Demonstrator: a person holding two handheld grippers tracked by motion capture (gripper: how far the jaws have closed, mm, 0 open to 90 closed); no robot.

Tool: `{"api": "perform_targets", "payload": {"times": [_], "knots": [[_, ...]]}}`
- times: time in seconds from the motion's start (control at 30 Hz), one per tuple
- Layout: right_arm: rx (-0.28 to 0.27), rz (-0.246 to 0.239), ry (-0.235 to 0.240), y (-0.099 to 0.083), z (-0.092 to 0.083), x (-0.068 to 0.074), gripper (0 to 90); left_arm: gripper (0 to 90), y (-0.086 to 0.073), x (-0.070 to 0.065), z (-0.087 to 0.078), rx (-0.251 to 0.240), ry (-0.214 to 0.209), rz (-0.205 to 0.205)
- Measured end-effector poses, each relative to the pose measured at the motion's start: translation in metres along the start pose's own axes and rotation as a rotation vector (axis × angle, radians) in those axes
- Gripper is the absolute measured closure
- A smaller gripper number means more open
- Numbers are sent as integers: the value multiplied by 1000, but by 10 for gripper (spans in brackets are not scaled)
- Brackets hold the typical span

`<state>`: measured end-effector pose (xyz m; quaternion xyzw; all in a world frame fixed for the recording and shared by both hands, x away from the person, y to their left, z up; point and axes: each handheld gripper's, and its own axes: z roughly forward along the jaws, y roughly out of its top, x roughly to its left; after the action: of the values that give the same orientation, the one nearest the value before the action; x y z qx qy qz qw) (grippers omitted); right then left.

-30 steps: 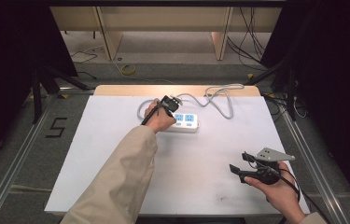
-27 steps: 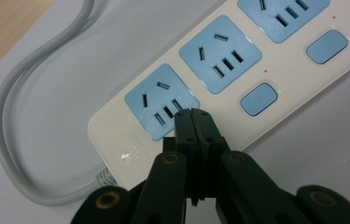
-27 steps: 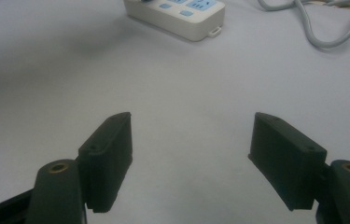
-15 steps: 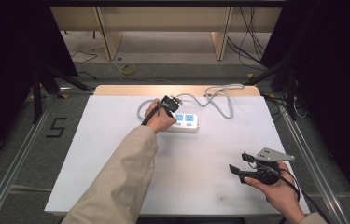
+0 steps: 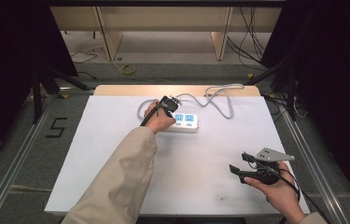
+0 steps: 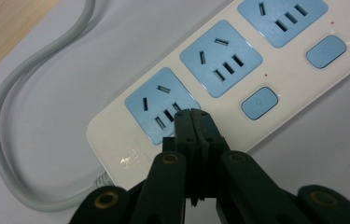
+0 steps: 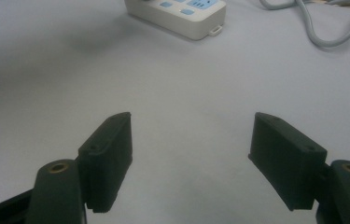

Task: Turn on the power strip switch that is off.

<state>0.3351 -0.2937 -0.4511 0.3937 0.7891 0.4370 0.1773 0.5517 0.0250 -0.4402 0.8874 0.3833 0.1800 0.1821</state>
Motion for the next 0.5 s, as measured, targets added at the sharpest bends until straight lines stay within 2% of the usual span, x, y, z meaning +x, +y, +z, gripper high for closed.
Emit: {"api": "perform_targets", "payload": {"times": [0.07,0.1,0.13,0.27,0.4,0.5], "knots": [[5,4,1,0,0,0,301,893,-2,2,-2,-10,-14,-11],[6,3,3,0,1,0,301,858,-3,4,-3,-26,-28,-31],[4,1,2,0,1,0,300,811,-4,5,-4,-46,-35,-57],[6,2,2,0,0,1,300,771,-8,13,-16,-125,-64,-111],[11,7,1,-1,2,0,301,716,-14,17,-26,-159,-42,-103],[9,-1,3,0,2,1,301,603,-18,20,-34,-195,1,-72]]}}
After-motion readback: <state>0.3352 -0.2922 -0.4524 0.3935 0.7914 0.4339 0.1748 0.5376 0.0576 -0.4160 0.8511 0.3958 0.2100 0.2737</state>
